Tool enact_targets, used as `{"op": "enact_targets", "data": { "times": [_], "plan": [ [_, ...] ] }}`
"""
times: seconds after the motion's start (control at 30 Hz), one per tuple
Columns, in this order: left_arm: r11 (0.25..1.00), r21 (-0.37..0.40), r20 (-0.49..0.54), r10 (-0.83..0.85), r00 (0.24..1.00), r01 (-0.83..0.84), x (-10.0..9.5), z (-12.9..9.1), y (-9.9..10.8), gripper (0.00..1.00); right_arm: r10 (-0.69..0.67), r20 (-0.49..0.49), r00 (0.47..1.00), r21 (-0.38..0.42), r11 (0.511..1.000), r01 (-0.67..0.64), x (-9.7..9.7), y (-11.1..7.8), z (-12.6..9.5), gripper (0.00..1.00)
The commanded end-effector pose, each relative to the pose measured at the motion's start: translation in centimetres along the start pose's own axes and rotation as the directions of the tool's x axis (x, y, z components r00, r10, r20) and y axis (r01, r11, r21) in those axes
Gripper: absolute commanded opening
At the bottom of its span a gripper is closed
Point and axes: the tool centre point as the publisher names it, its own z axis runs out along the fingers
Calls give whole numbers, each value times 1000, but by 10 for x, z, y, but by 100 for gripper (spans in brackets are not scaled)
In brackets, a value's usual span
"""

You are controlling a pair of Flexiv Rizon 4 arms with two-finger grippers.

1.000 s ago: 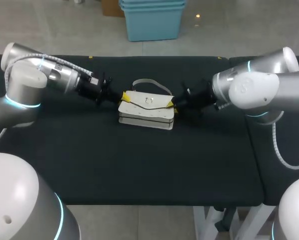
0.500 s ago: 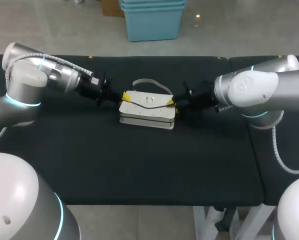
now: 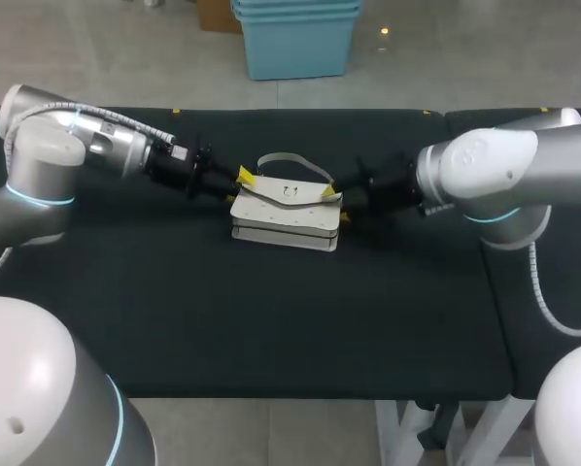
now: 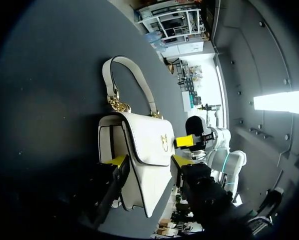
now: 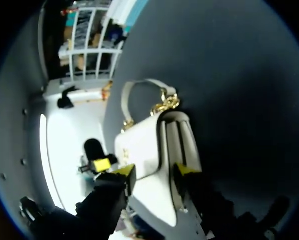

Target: Pick up the bag, open it, inspect its contents, close it, and place it on the opposite side

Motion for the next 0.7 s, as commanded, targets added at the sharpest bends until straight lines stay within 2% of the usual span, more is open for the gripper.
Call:
{"op": "enact_targets", "data": {
  "times": [0.03,0.23,0.27,0.4,0.53,0.7],
  "plan": [
    [999,28,19,23,1000,-23,14,-18,11,100,-11,14,1000,-19,1000,12,3,-9,-10,100],
    [998,54,56,33,998,-36,23,-35,10,100,-28,23,999,-22,999,28,1,-17,-19,100],
    [998,57,63,32,997,-36,23,-38,10,100,-33,26,999,-22,999,34,1,-18,-20,97],
    [998,66,96,16,995,-23,20,-49,6,100,-55,46,997,-9,998,55,1,-26,-22,67],
    [996,83,124,3,992,-13,17,-56,5,100,-66,57,996,1,998,66,1,-29,-21,50],
    [996,90,140,-4,990,-9,15,-62,5,100,-71,68,995,6,997,71,1,-28,-18,46]
  ]
}}
